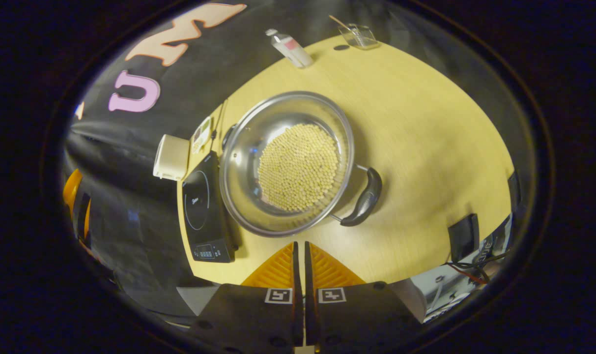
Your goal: First push the handle of the pot to place it horizontally, then grasp the pot with both hands and set it on the induction cooktop.
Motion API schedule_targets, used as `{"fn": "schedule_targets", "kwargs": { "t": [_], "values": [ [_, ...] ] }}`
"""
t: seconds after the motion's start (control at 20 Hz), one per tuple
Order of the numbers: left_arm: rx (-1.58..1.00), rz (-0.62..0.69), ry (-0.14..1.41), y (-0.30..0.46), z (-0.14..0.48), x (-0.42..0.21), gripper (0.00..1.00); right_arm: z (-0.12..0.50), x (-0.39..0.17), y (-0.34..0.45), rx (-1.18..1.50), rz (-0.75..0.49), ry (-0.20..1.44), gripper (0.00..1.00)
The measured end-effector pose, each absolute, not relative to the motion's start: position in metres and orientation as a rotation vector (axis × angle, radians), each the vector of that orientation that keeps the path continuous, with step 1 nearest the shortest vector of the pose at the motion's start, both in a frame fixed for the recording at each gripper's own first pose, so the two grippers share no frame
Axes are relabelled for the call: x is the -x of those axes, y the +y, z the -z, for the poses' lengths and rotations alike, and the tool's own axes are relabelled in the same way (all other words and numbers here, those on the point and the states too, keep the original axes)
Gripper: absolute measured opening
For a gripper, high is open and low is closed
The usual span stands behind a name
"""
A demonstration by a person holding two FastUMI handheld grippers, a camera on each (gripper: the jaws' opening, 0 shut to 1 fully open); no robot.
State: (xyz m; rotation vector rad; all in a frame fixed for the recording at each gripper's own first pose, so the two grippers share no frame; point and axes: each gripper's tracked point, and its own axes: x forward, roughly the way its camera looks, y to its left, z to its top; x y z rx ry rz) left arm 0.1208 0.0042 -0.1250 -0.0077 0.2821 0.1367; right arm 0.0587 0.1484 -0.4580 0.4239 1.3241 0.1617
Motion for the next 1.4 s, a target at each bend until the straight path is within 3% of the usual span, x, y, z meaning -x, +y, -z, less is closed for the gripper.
{"fn": "schedule_targets", "kwargs": {
  "t": [0.05,0.1,0.15,0.2,0.3,0.35,0.45,0.5,0.6,0.65,0.7,0.8,0.85,0.9,1.4],
  "values": [
    [0.003,-0.147,0.29,0.003,0.126,-0.121,0.93,0.466,-0.059,0.146,-0.429,-0.153,1.342,0.0],
    [0.0,-0.16,0.296,0.003,0.128,-0.12,0.95,0.473,-0.059,0.144,-0.437,-0.145,1.361,0.05],
    [-0.003,-0.173,0.3,0.002,0.127,-0.119,0.95,0.479,-0.06,0.142,-0.442,-0.137,1.378,0.0],
    [-0.003,-0.187,0.298,0.003,0.126,-0.116,0.95,0.487,-0.061,0.136,-0.441,-0.113,1.398,0.05],
    [-0.007,-0.212,0.297,0.004,0.125,-0.113,0.95,0.498,-0.065,0.132,-0.465,-0.076,1.421,0.05],
    [-0.012,-0.224,0.294,0.005,0.124,-0.111,0.95,0.502,-0.068,0.131,-0.481,-0.061,1.426,0.0],
    [-0.017,-0.239,0.291,0.005,0.123,-0.11,0.95,0.506,-0.074,0.129,-0.519,-0.04,1.427,0.05],
    [-0.015,-0.24,0.295,0.003,0.124,-0.11,0.95,0.507,-0.074,0.129,-0.541,-0.035,1.436,0.0],
    [-0.007,-0.232,0.308,-0.002,0.128,-0.11,0.95,0.506,-0.078,0.127,-0.595,-0.009,1.426,0.0],
    [-0.003,-0.231,0.31,-0.003,0.129,-0.111,0.94,0.505,-0.083,0.123,-0.626,0.009,1.415,0.05],
    [0.0,-0.228,0.31,-0.003,0.13,-0.112,0.95,0.506,-0.089,0.122,-0.651,0.023,1.406,0.0],
    [0.006,-0.228,0.316,-0.003,0.133,-0.115,0.95,0.506,-0.099,0.115,-0.688,0.049,1.391,0.05],
    [0.011,-0.228,0.32,-0.003,0.134,-0.117,0.95,0.506,-0.103,0.112,-0.696,0.061,1.382,0.0],
    [0.019,-0.232,0.328,-0.002,0.137,-0.117,0.95,0.505,-0.107,0.109,-0.697,0.07,1.373,0.05],
    [0.05,-0.321,0.376,0.023,0.154,-0.106,0.95,0.503,-0.149,0.09,-0.66,0.104,1.332,0.05]
  ]
}}
